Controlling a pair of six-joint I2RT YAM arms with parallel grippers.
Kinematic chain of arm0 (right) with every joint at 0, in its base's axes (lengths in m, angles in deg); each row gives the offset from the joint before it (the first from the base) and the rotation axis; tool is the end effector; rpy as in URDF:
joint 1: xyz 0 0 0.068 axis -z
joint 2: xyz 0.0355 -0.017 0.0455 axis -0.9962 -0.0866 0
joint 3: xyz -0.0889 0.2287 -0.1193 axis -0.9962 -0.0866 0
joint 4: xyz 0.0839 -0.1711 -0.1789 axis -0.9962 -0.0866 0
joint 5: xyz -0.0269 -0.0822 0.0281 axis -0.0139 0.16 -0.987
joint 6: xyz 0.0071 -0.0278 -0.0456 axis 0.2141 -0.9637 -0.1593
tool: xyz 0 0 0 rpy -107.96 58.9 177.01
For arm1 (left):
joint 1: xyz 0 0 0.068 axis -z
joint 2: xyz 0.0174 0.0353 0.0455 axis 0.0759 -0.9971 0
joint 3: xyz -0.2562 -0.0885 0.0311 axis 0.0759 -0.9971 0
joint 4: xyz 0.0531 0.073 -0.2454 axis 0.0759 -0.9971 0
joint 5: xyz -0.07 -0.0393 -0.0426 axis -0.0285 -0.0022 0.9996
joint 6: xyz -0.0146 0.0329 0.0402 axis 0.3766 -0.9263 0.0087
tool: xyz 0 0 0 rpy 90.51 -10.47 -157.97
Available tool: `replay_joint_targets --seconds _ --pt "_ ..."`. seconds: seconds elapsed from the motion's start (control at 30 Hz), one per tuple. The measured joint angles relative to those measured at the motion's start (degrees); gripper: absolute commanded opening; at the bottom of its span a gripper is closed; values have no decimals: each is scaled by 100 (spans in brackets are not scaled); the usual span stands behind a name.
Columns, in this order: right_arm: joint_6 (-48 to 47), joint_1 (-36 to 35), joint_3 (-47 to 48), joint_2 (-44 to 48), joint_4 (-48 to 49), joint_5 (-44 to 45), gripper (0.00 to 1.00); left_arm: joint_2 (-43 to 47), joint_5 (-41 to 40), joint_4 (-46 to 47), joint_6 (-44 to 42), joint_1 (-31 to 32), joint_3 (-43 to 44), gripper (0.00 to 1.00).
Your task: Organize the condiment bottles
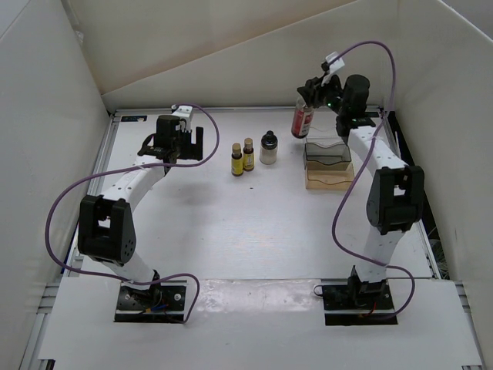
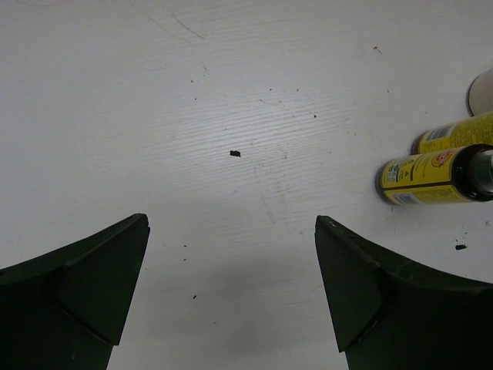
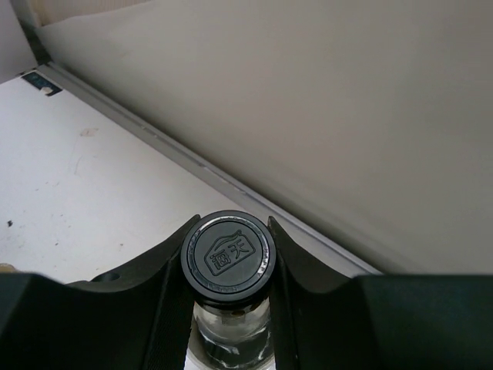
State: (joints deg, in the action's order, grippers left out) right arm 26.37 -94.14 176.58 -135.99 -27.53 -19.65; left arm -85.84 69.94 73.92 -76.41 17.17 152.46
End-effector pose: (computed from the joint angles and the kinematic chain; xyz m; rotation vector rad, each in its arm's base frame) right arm 0.4549 0.0894 0.3498 -0.5555 1.4212 0.4168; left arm 0.3582 -0.0801 0.2663 0.1972 2.2231 -0.0927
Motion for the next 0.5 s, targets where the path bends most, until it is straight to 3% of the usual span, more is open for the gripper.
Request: replay_joint_targets --seconds 0.5 --pt "142 688 -59 352 262 74 0 0 127 59 116 0 2 100"
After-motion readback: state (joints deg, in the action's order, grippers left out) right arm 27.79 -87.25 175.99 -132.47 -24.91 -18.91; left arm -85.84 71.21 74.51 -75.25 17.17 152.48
